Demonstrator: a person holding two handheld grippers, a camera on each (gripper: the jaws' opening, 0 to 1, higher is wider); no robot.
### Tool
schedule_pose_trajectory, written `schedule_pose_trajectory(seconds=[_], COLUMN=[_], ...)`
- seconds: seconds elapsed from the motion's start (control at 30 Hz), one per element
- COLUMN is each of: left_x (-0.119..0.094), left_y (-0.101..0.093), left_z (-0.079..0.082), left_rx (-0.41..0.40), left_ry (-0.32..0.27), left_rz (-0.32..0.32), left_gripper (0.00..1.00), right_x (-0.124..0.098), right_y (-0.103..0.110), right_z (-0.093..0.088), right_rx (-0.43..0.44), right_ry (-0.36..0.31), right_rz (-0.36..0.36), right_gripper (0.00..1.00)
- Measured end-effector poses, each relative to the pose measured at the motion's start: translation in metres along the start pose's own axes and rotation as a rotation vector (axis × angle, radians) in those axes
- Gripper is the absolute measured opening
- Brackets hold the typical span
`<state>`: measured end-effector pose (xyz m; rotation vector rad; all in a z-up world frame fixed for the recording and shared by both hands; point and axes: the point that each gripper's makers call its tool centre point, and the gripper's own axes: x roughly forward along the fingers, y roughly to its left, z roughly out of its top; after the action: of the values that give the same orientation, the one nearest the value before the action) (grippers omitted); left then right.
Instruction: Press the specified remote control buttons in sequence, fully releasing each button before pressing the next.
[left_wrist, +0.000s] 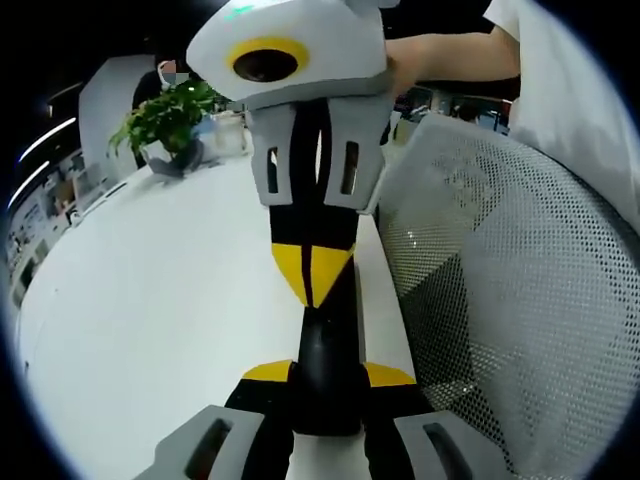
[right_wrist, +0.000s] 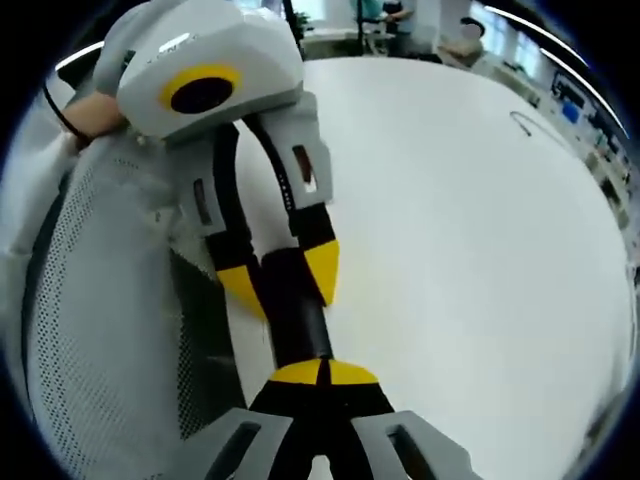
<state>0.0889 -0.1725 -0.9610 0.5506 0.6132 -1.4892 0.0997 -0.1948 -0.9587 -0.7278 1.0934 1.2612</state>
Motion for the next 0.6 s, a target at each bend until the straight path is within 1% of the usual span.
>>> schedule_pose_trajectory(seconds=[0.13,0.17,0.3,0.43,0.5,0.53,0.57,0.6], left_x=[0.0001,0.0001,0.0002,0.0001,0.0000,0.0000,0.0000,-0.0001], left_y=[0.0002,0.0001,0.0002,0.0004,0.0003,0.0003,0.0002,0.0001], left_z=[0.0000,0.0000,0.0000,0.0001,0.0002,0.0002,0.0002,0.0001], left_rx=[0.001,0.001,0.001,0.000,0.001,0.001,0.001,0.001], left_ry=[0.000,0.000,0.000,-0.001,0.000,0.000,0.000,0.000], left_rz=[-0.001,-0.001,0.000,0.001,0.001,0.000,0.000,0.001], left_gripper=[0.24,0.24,0.24,0.24,0.24,0.24,0.24,0.24], right_x=[0.0007,0.0005,0.0023,0.0028,0.0015,0.0013,0.0007,-0.0002], right_y=[-0.0011,-0.0009,-0.0036,-0.0041,-0.0035,-0.0043,-0.0044,-0.0040], right_z=[-0.0001,-0.0010,-0.0002,-0.0006,-0.0012,0.0002,0.0005,0.0011], right_rx=[0.015,0.053,0.117,0.130,0.136,0.145,0.158,0.181], right_ry=[0.036,0.056,0.107,0.113,0.078,0.025,-0.013,-0.074], right_rz=[0.020,0.031,0.058,0.046,0.018,-0.008,-0.022,-0.039], right_gripper=[0.00,0.00,0.00,0.00,0.00,0.00,0.00,0.00])
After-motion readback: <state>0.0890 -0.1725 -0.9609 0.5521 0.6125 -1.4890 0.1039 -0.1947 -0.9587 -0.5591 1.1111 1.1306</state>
